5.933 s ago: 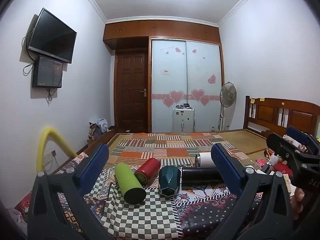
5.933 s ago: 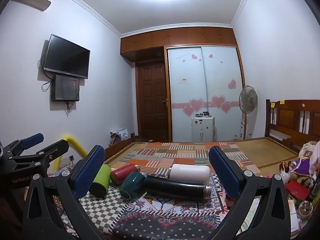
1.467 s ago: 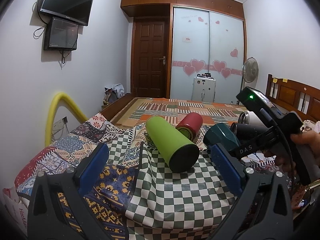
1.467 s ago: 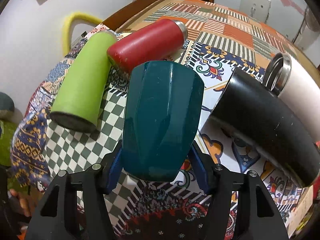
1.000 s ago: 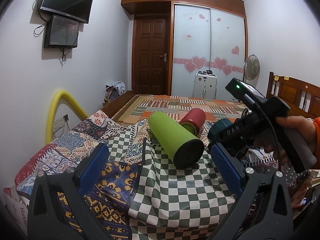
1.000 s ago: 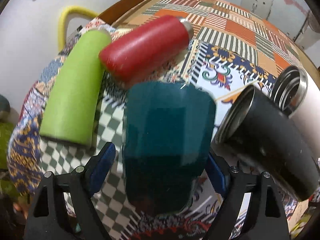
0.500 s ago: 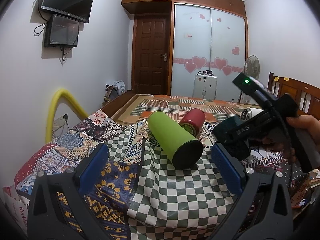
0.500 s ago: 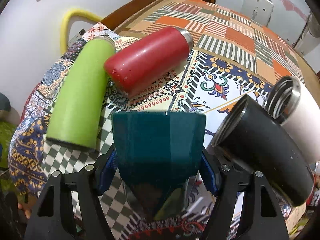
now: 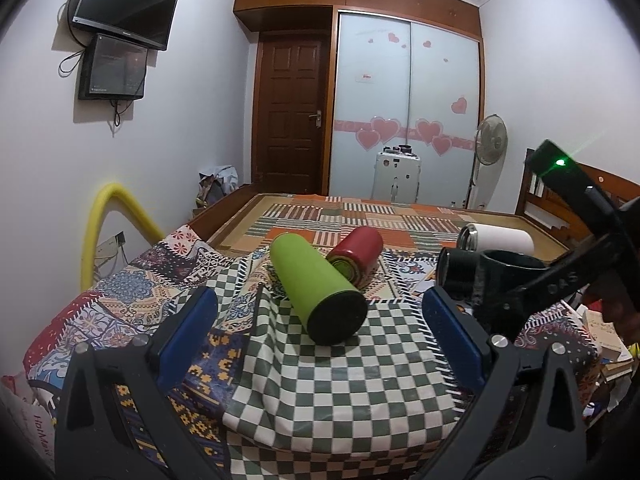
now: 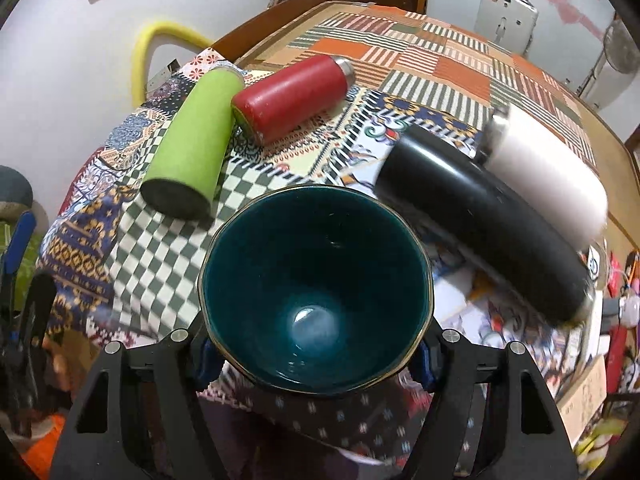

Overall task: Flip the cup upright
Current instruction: 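Lift the teal cup with the right gripper and rotate it, then grasp the teal cup with the left gripper while the right gripper releases it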

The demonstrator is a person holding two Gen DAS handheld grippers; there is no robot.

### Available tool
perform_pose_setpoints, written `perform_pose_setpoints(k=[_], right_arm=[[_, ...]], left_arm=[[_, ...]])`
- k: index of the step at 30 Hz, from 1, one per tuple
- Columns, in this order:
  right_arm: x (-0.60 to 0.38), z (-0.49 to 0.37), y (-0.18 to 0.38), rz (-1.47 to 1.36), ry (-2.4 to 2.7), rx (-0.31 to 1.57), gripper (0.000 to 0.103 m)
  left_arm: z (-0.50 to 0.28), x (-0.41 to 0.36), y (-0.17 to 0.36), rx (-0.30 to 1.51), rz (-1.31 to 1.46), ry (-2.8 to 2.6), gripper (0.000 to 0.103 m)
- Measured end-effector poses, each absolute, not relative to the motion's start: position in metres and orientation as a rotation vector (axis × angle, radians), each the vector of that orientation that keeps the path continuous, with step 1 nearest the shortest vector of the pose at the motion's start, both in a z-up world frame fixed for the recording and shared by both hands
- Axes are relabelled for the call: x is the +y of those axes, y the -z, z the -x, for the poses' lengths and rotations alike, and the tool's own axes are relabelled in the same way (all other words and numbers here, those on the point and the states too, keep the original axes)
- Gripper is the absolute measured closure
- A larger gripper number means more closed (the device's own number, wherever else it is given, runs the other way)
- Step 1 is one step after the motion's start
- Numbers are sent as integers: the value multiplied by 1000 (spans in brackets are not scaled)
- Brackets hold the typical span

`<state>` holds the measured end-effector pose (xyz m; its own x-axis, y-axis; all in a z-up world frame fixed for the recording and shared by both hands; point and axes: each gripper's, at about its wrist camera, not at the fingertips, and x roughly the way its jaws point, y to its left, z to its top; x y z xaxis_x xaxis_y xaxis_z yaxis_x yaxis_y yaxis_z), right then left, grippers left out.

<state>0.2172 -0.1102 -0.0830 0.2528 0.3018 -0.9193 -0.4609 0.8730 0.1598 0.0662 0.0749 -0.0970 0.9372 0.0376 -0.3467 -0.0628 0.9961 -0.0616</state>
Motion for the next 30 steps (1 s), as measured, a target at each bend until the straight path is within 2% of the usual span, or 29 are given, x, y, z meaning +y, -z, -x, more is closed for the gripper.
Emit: perform_pose_setpoints(k=[14,25,30], right_arm=[[-130,-186,96,179,-521,1270,34],[-115,-212,110,138,-546,1238,34],[-106,-227,132,103,-560,1283,34]], left_arm=[[-64,55,97,358,53,-27,0],[-75,62,104,385,71,-51,0],[-79,62,109,399,63,-59,0]])
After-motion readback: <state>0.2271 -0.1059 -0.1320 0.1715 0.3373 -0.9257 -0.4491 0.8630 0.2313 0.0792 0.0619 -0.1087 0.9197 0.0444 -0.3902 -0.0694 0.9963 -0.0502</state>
